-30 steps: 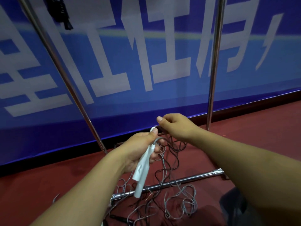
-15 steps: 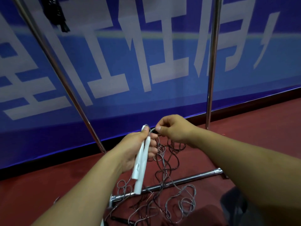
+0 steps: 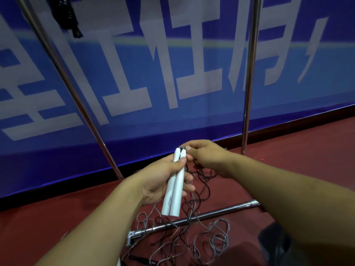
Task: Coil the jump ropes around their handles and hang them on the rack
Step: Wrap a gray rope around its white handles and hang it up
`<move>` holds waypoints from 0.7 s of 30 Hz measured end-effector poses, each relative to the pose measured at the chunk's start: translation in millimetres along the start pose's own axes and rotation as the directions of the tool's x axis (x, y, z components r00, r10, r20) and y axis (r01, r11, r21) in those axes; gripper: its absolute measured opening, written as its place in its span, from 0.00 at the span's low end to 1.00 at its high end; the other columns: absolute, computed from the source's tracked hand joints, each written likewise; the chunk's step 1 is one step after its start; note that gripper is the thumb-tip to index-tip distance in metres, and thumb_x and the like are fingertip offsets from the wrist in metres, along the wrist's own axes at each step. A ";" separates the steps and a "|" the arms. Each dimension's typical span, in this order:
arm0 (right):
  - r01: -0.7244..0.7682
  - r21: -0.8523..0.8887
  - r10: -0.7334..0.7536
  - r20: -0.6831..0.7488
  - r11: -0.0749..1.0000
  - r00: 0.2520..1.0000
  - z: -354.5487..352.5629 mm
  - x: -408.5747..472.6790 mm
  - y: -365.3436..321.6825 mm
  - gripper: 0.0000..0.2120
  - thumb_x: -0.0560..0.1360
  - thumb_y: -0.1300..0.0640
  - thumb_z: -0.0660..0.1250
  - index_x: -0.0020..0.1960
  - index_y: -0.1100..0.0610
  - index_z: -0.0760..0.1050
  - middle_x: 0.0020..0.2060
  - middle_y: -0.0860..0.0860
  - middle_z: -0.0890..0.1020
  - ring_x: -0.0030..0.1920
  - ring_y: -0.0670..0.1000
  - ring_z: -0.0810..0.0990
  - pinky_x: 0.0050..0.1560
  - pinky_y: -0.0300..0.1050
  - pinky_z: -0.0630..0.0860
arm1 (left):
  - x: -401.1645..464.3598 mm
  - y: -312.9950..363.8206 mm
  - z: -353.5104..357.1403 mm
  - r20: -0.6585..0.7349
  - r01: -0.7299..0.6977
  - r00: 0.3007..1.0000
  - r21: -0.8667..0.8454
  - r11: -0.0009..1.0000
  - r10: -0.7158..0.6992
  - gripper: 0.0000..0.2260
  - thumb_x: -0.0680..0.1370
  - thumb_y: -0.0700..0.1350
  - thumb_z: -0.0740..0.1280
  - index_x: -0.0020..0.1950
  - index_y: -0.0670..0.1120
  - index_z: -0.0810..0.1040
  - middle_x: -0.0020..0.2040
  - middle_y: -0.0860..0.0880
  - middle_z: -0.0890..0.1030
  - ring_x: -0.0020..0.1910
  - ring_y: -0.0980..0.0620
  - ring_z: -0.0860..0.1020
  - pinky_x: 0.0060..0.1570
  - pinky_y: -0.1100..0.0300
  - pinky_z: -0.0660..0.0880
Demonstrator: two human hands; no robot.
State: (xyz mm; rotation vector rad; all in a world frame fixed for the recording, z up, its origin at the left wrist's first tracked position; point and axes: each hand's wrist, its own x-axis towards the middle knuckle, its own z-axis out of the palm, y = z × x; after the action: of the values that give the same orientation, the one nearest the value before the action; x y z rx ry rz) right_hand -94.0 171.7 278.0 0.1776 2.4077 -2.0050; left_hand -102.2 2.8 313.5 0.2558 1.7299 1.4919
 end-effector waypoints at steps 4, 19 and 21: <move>-0.065 0.136 0.045 0.149 0.989 0.988 -0.3 0.0 -0.7 0.13 0.84 0.55 0.58 0.45 0.57 0.77 0.39 0.53 0.79 0.44 0.55 0.74 0.49 0.48 0.71 | -1.7 1.9 -8.0 0.010 -0.024 1.000 0.001 1.000 0.024 0.11 0.84 0.50 0.60 0.62 0.48 0.76 0.35 0.47 0.78 0.34 0.47 0.81 0.32 0.59 0.77; -0.011 -0.062 -0.012 -0.356 0.998 0.934 -10.1 10.8 -2.9 0.14 0.83 0.51 0.60 0.45 0.54 0.80 0.31 0.48 0.74 0.32 0.47 0.69 0.35 0.43 0.66 | 17.0 -7.7 -18.6 -0.290 0.059 0.955 -0.002 0.998 -0.057 0.13 0.79 0.49 0.70 0.54 0.40 0.80 0.39 0.43 0.84 0.38 0.45 0.81 0.40 0.53 0.78; -0.048 -0.061 0.022 -0.371 0.997 0.928 -11.0 9.0 -4.9 0.14 0.83 0.51 0.62 0.46 0.57 0.81 0.31 0.49 0.74 0.31 0.47 0.69 0.33 0.42 0.65 | 22.2 -12.0 -23.8 -0.427 0.075 0.902 0.008 0.997 -0.065 0.10 0.79 0.49 0.71 0.52 0.42 0.82 0.41 0.45 0.83 0.40 0.47 0.79 0.43 0.54 0.75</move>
State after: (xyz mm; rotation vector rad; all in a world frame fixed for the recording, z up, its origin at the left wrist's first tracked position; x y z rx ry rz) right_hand -102.7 182.3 284.2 0.6502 2.6560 -2.0225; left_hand -128.6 -4.0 292.1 -0.1349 2.0755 1.5550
